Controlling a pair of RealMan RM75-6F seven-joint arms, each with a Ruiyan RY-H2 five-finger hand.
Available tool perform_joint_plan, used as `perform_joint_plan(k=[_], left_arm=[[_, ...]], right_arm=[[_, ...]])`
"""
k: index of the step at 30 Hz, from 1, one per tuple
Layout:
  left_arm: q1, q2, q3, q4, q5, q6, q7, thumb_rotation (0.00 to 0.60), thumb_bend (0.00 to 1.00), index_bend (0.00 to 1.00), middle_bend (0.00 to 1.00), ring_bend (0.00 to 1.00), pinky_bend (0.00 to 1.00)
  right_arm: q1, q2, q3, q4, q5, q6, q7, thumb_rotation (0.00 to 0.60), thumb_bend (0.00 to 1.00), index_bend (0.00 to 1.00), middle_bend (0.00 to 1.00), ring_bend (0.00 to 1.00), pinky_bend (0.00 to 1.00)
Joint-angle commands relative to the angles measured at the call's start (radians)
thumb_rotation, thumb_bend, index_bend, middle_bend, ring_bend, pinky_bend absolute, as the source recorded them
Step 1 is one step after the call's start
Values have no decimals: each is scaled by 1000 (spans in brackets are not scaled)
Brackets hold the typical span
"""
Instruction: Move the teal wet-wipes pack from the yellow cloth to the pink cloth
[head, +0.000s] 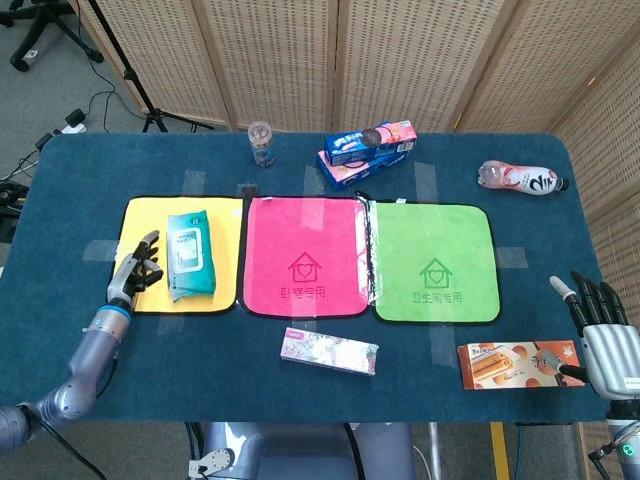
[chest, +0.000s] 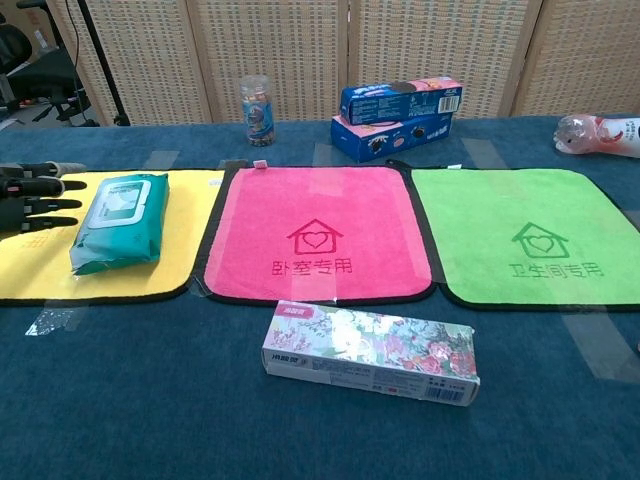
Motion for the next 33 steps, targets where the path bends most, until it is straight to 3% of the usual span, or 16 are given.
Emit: perform_joint_plan(k=[1,13,25,33], left_arm=[[-19,-30,-20,-7,-36,6,28,600,1000,0,0,0,0],[-80,-160,-90,-53,-106,110,151,600,1000,0,0,0,0],[-183,-306,-139,-8,-177,141,281,600,1000,0,0,0,0],[-237,-393,-169,34,-164,148,334,600,1000,0,0,0,0]], right_arm=[[0,1,0,0,1,0,1,600,0,90,0,0,0],[0,14,5,-4,14,-5,34,600,0,90,0,0,0],[4,21,11,-1,33,-21,59,600,0,90,0,0,0],[9,26,16,6,47,-35,79,600,0,90,0,0,0]])
